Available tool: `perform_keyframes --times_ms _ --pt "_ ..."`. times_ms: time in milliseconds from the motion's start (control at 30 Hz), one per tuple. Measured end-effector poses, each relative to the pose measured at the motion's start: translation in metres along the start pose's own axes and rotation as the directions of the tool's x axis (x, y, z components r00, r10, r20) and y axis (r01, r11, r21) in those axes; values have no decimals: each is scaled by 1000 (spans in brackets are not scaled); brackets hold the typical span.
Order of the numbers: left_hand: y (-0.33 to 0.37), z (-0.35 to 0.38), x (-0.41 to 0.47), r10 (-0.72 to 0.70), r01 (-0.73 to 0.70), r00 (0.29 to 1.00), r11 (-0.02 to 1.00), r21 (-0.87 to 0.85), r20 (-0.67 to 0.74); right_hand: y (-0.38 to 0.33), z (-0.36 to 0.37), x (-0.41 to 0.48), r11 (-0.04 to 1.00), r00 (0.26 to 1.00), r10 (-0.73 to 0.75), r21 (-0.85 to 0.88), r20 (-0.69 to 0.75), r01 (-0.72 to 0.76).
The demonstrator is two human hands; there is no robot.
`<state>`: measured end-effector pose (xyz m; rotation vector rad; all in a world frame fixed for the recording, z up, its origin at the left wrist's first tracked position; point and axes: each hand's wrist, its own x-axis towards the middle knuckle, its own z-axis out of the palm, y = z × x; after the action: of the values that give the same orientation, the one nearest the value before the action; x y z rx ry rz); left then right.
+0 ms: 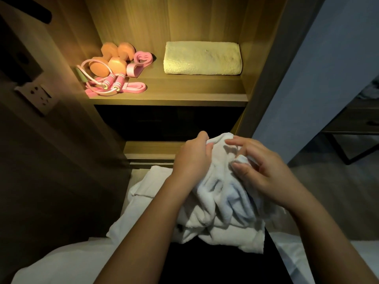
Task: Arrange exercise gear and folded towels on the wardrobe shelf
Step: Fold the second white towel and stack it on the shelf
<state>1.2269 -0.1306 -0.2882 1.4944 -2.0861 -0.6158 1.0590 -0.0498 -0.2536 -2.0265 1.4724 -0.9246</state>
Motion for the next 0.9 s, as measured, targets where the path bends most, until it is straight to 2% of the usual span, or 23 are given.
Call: perform_keyframes --times_ms 67,200,300,400,600,633,667,700,733,767,867,900 --pt "5 7 8 -45 50 996 996 -67 74 9 5 3 997 994 18 -72 108 -11" --pt "-12 8 8 -142 194 941 970 -145 307 41 27 2 975 954 199 -146 223 -169" --pt "-38 -7 -7 -108 209 924 946 -249 368 57 39 2 974 954 219 -108 203 -201" --pt "-60 -24 -22 -72 224 931 887 -404 358 60 41 6 972 956 233 -56 180 -227" --pt "-82 -32 -41 -51 373 879 691 -619 473 68 45 10 966 953 259 -54 155 -254" --pt "-84 -32 -41 -46 385 864 703 -599 502 69 44 9 963 951 271 -53 146 -266" --pt "-85 -30 -39 -50 361 857 769 -528 513 71 44 9 960 950 281 -54 138 -276" --pt "-86 -25 -37 -51 294 862 861 -414 505 72 45 10 958 948 288 -57 134 -283" --pt "-84 -19 -35 -60 243 876 912 -331 479 73 45 11 956 947 293 -61 131 -288" --pt "-82 -12 -33 -92 254 893 911 -324 441 74 45 11 953 945 302 -67 130 -295" --pt "-74 -3 -22 -248 384 917 763 -520 313 77 44 10 939 932 341 -97 124 -330" --pt "-74 -4 -16 -269 367 928 775 -514 257 77 44 9 936 929 349 -105 123 -337"
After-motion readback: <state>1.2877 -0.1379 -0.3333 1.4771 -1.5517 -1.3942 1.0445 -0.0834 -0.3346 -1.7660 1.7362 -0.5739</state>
